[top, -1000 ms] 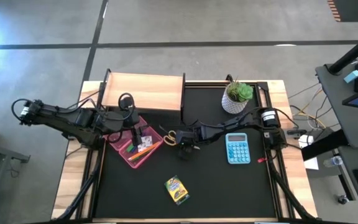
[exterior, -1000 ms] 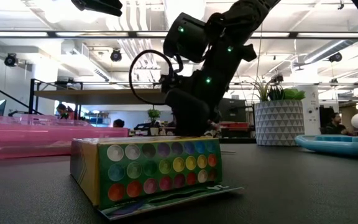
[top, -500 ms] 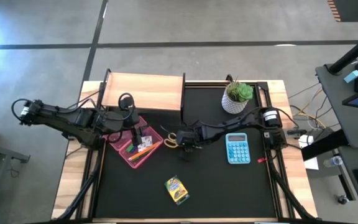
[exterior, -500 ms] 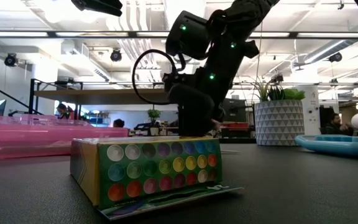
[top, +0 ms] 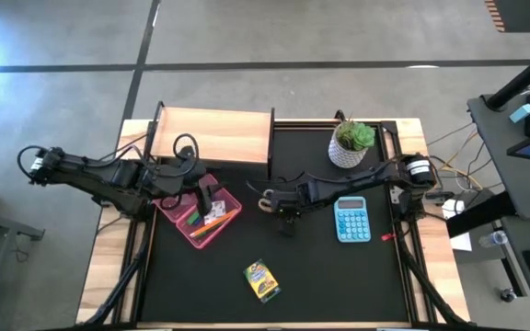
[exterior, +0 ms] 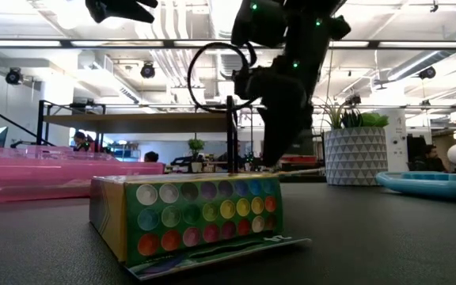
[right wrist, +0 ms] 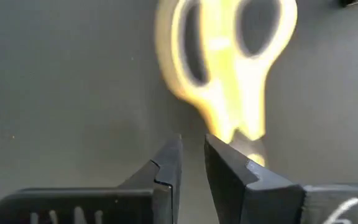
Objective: Pack school essentials
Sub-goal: Put the scissor into the pencil box
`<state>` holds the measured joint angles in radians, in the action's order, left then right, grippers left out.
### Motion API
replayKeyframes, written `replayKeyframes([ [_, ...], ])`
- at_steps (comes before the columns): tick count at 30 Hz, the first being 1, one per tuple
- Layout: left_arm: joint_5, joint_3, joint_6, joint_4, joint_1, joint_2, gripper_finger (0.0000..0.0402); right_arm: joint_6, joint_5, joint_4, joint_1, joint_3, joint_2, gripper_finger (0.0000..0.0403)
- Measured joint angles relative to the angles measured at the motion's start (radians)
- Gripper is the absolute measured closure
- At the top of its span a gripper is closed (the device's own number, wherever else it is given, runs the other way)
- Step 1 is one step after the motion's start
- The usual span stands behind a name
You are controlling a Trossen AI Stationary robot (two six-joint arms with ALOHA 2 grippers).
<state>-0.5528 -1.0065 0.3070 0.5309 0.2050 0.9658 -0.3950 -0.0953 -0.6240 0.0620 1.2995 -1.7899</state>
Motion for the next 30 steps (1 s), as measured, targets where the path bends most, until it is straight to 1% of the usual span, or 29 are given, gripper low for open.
replayKeyframes([
  [4,0.015,0.0,0.112,0.001,0.0,0.005,0.0201,0.006,-0.027,-0.011,0.0,-0.001,0.046,0.0359],
  [8,0.029,0.0,0.188,0.003,0.0,0.017,0.0201,0.04,-0.036,-0.039,-0.003,0.002,0.086,0.0368],
  [12,0.1,0.0,0.263,0.001,0.0,0.033,0.0201,0.059,-0.036,-0.052,-0.015,0.001,0.086,0.0357],
  [17,0.25,0.0,0.336,0.0,0.001,0.095,0.0201,0.082,-0.036,-0.055,-0.051,0.001,0.064,0.0315],
  [20,0.305,0.0,0.342,0.001,0.001,0.161,0.0201,0.13,-0.036,-0.055,-0.073,0.0,0.058,0.0286],
  [25,0.32,-0.015,0.352,0.001,0.001,0.267,0.0201,0.227,-0.025,-0.039,-0.116,-0.016,0.038,0.0235],
  [27,0.32,-0.024,0.368,0.001,0.001,0.287,0.0201,0.27,0.015,-0.007,-0.137,-0.031,0.028,0.0217],
  [29,0.32,-0.03,0.374,0.0,0.001,0.296,0.0201,0.304,0.081,0.057,-0.16,-0.05,0.021,0.0203],
  [30,0.32,-0.031,0.387,0.001,0.001,0.298,0.0201,0.318,0.094,0.084,-0.17,-0.06,0.013,0.0197],
])
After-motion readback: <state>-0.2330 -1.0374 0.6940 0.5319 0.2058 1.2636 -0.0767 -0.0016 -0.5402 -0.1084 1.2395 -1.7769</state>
